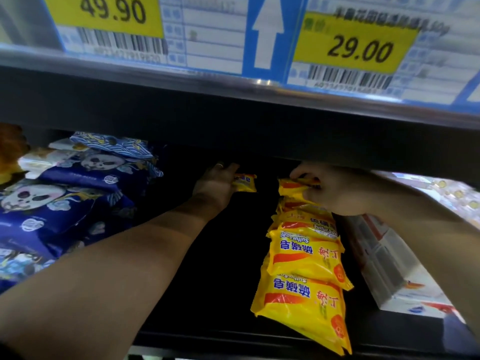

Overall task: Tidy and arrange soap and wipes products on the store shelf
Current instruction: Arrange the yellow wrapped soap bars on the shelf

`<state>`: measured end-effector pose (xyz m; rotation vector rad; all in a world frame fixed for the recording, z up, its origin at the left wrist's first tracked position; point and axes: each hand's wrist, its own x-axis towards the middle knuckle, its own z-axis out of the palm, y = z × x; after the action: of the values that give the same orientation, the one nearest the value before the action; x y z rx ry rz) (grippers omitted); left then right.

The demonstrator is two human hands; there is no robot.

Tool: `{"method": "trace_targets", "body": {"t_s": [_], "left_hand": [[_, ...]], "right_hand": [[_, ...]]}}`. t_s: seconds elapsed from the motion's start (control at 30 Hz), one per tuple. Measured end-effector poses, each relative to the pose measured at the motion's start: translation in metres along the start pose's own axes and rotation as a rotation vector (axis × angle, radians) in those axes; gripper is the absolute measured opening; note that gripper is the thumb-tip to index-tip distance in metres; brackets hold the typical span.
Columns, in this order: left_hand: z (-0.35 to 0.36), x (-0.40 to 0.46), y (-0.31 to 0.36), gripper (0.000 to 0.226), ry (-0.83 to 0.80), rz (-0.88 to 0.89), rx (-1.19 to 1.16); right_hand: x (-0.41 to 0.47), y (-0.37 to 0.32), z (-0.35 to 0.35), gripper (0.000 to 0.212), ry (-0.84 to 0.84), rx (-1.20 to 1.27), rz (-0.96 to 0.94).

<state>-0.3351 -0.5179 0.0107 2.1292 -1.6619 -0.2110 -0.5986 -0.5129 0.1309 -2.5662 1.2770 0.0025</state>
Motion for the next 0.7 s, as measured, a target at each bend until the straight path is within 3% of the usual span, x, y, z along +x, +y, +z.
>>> {"method": "trace_targets", "body": {"t_s": [0.17, 0.33, 0.47, 0.57, 0.7], "left_hand": [[0.001, -0.027, -0.002, 0.057, 0.13, -0.013, -0.14], [-0.026, -0.075, 0.01, 0.049, 0.108, -0.147, -0.15], [-0.042, -0.137, 0.023, 0.044, 0.083, -0.062, -0.215], [-0.046, -0.173, 0.022, 0.042, 0.103, -0.032, -0.266], [-0.048, -0.19, 0.023, 0.037, 0.131, -0.012, -0.31]], "right_hand": [[0.024, -0.018, 0.003, 0.036, 0.014, 0.059, -0.005], [0.08, -0.037, 0.018, 0.034, 0.066, 0.071, -0.035], [0.126, -0.044, 0.043, 0.025, 0.131, 0.07, -0.163], [0.149, -0.045, 0.059, 0.029, 0.199, 0.02, -0.171], [0.162, -0.035, 0.067, 0.04, 0.17, 0.016, -0.159]]}}
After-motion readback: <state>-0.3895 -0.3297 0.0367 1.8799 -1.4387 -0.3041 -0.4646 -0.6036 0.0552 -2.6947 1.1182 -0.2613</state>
